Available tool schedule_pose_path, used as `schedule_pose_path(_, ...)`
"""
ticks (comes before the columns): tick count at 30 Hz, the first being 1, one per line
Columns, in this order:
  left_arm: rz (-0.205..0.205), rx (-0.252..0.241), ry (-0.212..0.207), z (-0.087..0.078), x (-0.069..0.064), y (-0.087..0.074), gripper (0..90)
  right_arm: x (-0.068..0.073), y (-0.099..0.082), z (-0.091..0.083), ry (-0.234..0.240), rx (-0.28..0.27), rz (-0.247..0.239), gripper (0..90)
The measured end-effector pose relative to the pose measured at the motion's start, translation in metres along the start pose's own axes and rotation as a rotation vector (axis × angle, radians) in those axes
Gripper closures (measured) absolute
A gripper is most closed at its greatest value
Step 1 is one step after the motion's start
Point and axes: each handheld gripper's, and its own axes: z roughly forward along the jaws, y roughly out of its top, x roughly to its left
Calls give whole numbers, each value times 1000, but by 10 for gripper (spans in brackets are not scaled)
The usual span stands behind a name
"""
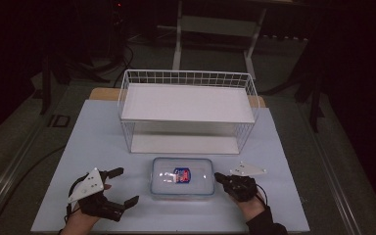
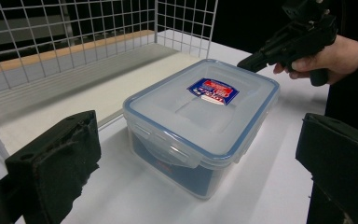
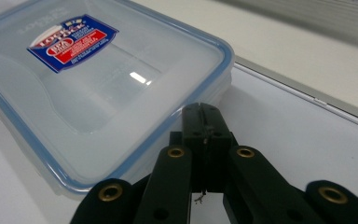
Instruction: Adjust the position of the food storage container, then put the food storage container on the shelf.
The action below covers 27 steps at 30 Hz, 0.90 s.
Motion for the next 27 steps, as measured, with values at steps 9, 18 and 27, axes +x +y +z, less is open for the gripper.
schedule_pose_path(9, -3, 3, 0, 0, 0, 0, 0, -3, 4, -20, 2, -91, 2, 749)
schedule_pose_path(18, -25, 36, -14, 6, -1, 6, 0, 2, 8, -42, 75, -205, 1, 191)
schedule_pose_path(27, -71, 91, -16, 15, 4, 37, 0, 6, 11, -56, 45, -295, -47, 132)
